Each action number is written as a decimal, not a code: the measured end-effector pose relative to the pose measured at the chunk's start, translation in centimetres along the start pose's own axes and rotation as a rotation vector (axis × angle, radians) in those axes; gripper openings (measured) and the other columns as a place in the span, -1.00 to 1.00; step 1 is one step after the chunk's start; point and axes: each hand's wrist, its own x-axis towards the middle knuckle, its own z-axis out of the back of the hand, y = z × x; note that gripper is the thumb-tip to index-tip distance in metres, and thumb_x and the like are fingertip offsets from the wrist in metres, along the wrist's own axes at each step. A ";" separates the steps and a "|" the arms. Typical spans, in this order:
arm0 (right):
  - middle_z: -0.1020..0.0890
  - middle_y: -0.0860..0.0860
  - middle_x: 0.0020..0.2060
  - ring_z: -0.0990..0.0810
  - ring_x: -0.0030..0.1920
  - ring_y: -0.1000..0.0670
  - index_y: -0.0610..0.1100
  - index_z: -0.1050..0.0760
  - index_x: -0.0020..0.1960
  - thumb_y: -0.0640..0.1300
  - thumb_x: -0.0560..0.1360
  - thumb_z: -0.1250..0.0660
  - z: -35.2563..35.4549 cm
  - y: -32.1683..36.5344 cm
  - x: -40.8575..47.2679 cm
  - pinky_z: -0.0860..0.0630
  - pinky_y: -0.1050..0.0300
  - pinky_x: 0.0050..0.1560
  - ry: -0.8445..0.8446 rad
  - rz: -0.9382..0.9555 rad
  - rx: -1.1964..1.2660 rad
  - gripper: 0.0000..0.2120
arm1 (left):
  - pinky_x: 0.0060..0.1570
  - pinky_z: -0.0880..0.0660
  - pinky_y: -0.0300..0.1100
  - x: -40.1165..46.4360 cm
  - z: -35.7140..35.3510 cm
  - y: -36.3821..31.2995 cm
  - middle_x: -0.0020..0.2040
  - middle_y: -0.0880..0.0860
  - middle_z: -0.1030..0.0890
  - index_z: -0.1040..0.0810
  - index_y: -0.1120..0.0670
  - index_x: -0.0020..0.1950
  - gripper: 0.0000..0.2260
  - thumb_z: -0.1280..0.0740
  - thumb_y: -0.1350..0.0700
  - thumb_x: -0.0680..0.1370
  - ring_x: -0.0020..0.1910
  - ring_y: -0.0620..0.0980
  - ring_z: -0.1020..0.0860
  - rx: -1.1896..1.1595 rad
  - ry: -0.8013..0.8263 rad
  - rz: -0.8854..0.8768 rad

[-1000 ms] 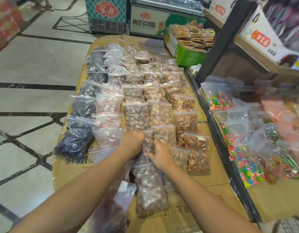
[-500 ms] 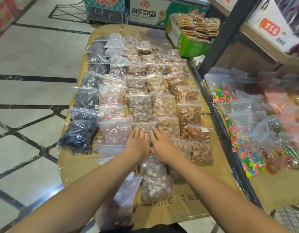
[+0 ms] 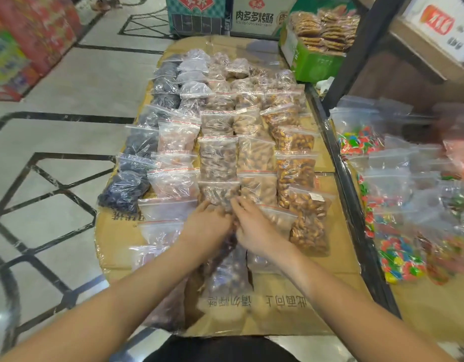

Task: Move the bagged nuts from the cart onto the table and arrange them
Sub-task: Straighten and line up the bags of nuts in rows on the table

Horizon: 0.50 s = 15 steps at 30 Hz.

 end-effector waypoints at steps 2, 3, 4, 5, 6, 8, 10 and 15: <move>-0.17 -0.09 0.63 -0.02 0.65 -0.15 -0.17 -0.12 0.65 -0.34 0.56 -0.25 -1.0 -0.4 -3.6 -0.01 -0.05 0.66 -0.001 0.045 -0.017 -0.30 | 0.46 -0.21 -0.02 -3.3 -0.8 -3.7 0.47 0.16 -0.43 -0.37 0.15 0.48 -0.57 -0.21 0.16 0.61 0.43 0.14 -0.43 -0.081 -0.043 -0.009; -0.24 -0.12 0.61 -0.08 0.64 -0.17 -0.19 -0.19 0.63 -0.30 0.57 -0.28 -1.7 -0.6 -5.3 -0.06 -0.08 0.65 0.016 0.093 -0.051 -0.35 | 0.45 -0.22 -0.02 -4.6 -1.6 -5.6 0.51 0.19 -0.37 -0.30 0.19 0.52 -0.55 -0.17 0.18 0.62 0.46 0.16 -0.38 -0.100 0.012 0.015; -0.32 -0.15 0.58 -0.16 0.62 -0.19 -0.23 -0.28 0.59 -0.25 0.57 -0.33 -2.4 -0.6 -6.6 -0.13 -0.11 0.63 0.051 0.158 -0.103 -0.39 | 0.47 -0.21 -0.02 -5.6 -2.9 -7.1 0.57 0.23 -0.25 -0.18 0.24 0.57 -0.51 -0.13 0.20 0.64 0.51 0.18 -0.31 -0.120 0.089 0.060; -0.43 -0.18 0.51 -0.30 0.58 -0.21 -0.27 -0.40 0.52 -0.19 0.54 -0.41 -3.2 -0.8 -7.3 -0.24 -0.14 0.59 0.105 0.207 -0.169 -0.43 | 0.48 -0.22 0.00 -6.2 -4.5 -8.1 0.63 0.26 -0.09 -0.05 0.28 0.61 -0.47 -0.09 0.21 0.65 0.57 0.21 -0.21 -0.147 0.159 0.123; -0.55 -0.19 0.41 -0.46 0.48 -0.21 -0.28 -0.55 0.40 -0.12 0.46 -0.51 -4.0 -1.0 -7.6 -0.36 -0.15 0.51 0.104 0.233 -0.253 -0.45 | 0.47 -0.27 0.02 -6.5 -5.9 -8.6 0.64 0.25 0.05 0.02 0.30 0.62 -0.44 -0.07 0.21 0.65 0.61 0.21 -0.15 -0.169 0.181 0.159; -0.67 -0.18 0.27 -0.59 0.37 -0.17 -0.28 -0.66 0.24 -0.02 0.33 -0.62 -4.9 -1.2 -7.4 -0.50 -0.09 0.36 0.058 0.256 -0.396 -0.44 | 0.29 -0.50 0.10 -7.0 -8.3 -8.8 0.58 0.21 -0.05 -0.21 0.32 0.56 -0.45 -0.08 0.18 0.57 0.54 0.20 -0.32 -0.195 0.092 0.187; -0.42 -0.28 0.50 -0.25 0.58 -0.18 -0.36 -0.41 0.48 0.02 0.55 -0.42 -5.2 -1.0 -7.3 -0.36 -0.13 0.52 0.089 0.207 -0.348 -0.36 | 0.21 -0.56 0.18 -7.5 -9.6 -8.7 0.55 0.22 -0.18 -0.31 0.29 0.51 -0.44 -0.06 0.12 0.53 0.51 0.17 -0.34 -0.170 0.200 0.205; 0.26 -0.21 0.65 0.24 0.66 -0.21 -0.25 0.19 0.67 0.01 0.74 -0.04 -6.0 -1.1 -8.8 0.16 -0.08 0.65 0.188 0.188 -0.257 -0.33 | 0.57 0.09 0.11 -8.2 -8.4 -7.7 0.52 0.15 0.49 0.42 0.22 0.55 -0.22 0.02 -0.22 0.67 0.55 0.05 0.38 -0.109 0.296 0.153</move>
